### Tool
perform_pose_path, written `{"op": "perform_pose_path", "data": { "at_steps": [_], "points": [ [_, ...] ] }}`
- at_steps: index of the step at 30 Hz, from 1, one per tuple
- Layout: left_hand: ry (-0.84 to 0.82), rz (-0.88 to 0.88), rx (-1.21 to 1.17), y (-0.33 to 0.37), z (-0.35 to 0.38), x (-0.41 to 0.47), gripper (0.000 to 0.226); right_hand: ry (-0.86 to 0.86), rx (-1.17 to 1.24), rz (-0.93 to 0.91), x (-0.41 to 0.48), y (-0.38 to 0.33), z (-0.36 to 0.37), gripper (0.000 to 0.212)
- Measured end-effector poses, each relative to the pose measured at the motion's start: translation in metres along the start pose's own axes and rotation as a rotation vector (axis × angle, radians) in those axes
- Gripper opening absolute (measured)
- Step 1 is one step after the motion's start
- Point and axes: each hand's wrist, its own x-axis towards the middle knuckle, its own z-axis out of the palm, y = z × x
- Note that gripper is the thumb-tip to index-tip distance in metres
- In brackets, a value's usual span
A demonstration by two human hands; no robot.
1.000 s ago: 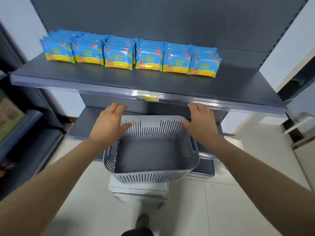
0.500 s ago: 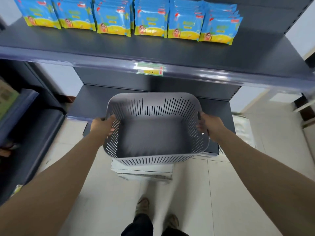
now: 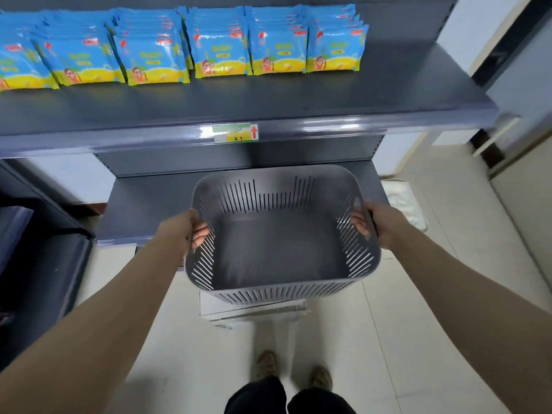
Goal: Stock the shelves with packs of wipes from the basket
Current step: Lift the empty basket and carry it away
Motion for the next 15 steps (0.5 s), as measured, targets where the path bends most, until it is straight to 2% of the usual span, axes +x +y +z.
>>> {"op": "perform_pose_path", "data": {
  "at_steps": [4, 8, 15],
  "points": [
    [-0.09, -0.01, 0.108, 0.007, 0.043, -0.007, 0.035, 0.061, 0.184, 0.013, -0.031, -0.004, -0.047, 0.019],
    [-0.149, 0.035, 0.281, 0.003, 0.104, -0.022, 0.028, 0.214, 0.282, -0.046, -0.067, -0.003, -0.108, 0.025],
    [-0.356, 0.081, 0.522, -0.039, 0.237, -0.076, 0.028, 0.424, 0.475, -0.149, -0.137, 0.021, -0.241, 0.033]
  ]
}}
